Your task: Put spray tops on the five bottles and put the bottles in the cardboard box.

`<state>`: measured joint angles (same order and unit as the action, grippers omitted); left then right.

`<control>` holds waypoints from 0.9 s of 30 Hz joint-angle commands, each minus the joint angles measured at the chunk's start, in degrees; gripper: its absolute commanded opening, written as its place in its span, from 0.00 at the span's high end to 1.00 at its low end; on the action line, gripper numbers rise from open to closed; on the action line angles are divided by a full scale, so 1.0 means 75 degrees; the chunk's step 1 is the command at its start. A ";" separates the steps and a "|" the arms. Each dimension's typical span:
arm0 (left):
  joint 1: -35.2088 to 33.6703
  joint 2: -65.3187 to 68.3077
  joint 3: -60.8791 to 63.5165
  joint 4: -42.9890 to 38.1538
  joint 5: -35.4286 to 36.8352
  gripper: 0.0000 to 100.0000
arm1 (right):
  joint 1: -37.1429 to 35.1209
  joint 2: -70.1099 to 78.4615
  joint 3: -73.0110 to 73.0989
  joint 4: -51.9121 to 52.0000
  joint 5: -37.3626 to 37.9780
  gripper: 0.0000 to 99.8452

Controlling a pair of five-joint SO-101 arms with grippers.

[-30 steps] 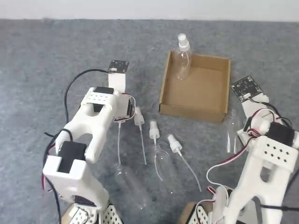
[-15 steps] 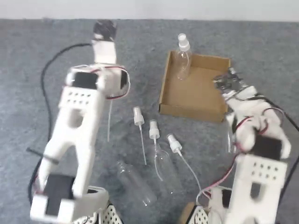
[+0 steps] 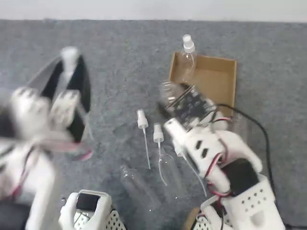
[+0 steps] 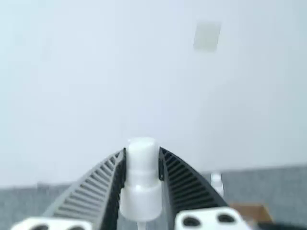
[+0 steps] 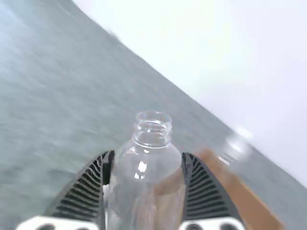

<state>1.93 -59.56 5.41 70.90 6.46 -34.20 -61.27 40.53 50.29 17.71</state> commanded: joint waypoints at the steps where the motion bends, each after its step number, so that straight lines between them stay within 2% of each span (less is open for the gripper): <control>1: -0.0012 -0.0598 -0.0240 -0.0656 0.0070 0.97 | -0.1647 0.0604 -0.0094 -0.0651 -0.0492 0.99; 5: -0.0012 -0.0680 -0.0217 -0.1114 0.0094 0.97 | -0.2620 0.1155 -0.0094 -0.0908 -0.0539 0.99; 9: -0.0012 -0.0692 -0.0053 -0.1571 0.0270 0.97 | -0.3124 0.1401 0.0375 -0.1729 -0.0574 0.99; 13: -0.0012 -0.0727 0.0170 -0.1571 0.0668 0.97 | -0.3218 0.1401 0.1325 -0.2925 -0.0574 0.99; 17: -0.0012 -0.0738 0.0826 -0.1559 0.0680 0.97 | -0.3194 0.1401 0.1453 -0.2971 -0.0715 0.99; 21: -0.0012 -0.0738 0.1623 -0.2122 0.0680 0.97 | -0.3206 0.1401 0.1453 -0.2983 -0.0949 0.99; 27: -0.0012 -0.0738 0.2057 -0.2286 0.0680 0.97 | -0.3194 0.1401 0.1453 -0.2971 -0.0996 0.99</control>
<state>1.93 -64.92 20.26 55.43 11.03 -57.85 -50.73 52.04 29.45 11.12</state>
